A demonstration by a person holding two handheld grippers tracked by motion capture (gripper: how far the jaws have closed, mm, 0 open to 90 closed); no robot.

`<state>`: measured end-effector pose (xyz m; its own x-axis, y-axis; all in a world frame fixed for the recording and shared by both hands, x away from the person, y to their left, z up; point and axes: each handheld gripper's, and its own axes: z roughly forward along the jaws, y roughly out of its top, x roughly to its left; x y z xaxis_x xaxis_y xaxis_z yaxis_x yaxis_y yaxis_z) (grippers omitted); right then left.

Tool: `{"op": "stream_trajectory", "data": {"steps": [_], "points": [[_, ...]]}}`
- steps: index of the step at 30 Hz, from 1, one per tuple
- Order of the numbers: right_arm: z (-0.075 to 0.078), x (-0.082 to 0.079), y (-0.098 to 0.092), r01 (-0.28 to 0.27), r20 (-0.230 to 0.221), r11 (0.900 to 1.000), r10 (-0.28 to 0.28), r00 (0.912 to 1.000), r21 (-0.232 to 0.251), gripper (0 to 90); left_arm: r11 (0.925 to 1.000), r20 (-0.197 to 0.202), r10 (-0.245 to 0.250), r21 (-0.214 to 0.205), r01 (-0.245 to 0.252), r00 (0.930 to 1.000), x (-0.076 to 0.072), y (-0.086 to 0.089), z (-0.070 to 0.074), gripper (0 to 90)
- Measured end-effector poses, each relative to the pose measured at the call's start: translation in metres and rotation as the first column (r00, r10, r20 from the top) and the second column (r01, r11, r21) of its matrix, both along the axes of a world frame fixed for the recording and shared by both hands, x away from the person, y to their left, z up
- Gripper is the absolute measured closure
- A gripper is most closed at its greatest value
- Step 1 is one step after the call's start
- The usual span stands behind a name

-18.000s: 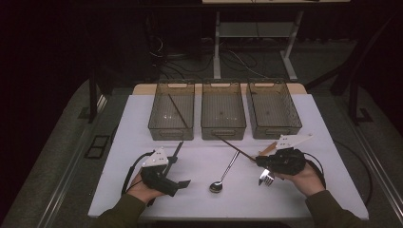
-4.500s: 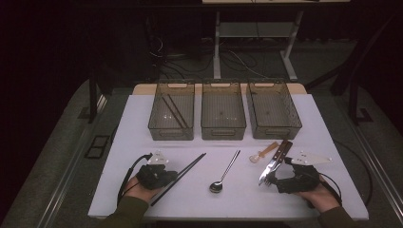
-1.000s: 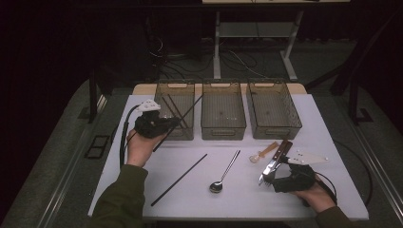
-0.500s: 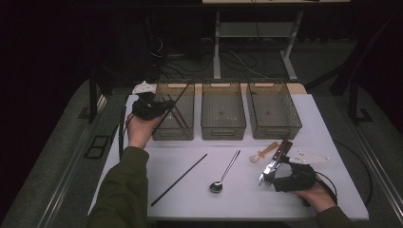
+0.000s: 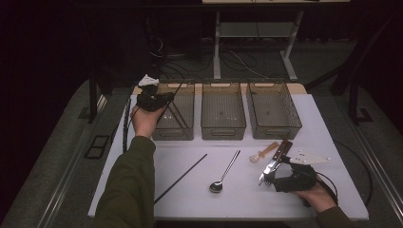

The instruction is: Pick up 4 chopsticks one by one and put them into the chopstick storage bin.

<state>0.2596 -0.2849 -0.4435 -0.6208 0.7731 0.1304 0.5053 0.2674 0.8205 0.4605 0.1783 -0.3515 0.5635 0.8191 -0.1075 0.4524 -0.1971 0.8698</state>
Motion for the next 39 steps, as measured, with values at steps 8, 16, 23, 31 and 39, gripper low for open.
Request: {"op": "stream_trajectory", "data": {"steps": [8,16,23,31,39], "points": [[0.0,0.0,-0.002,0.01,-0.007,0.9999,-0.009,0.9999,0.011,3.2,0.9993,-0.036,0.036,-0.008,-0.037,0.9987,0.015,0.011,-0.019,85.5],[0.0,0.001,-0.002,0.013,-0.008,0.9999,-0.013,0.9999,0.008,3.2,0.9966,-0.114,0.064,0.059,-0.058,0.9914,0.02,0.01,-0.033,85.4],[0.0,0.001,-0.002,0.01,-0.005,0.9999,-0.01,0.9999,0.006,3.2,0.9931,-0.099,0.082,0.091,-0.073,0.9917,0.018,0.008,-0.033,68.9],[-0.001,0.001,-0.002,0.009,-0.004,1.0,-0.009,0.9999,0.003,3.2,0.9966,-0.077,0.045,0.072,-0.04,0.996,0.012,0.008,-0.028,48.2],[0.0,0.001,-0.001,0.011,-0.002,0.9999,-0.011,0.9999,-0.001,3.2,0.9959,-0.033,-0.008,0.089,0.011,0.9994,-0.01,0.005,-0.009,34.6]]}}
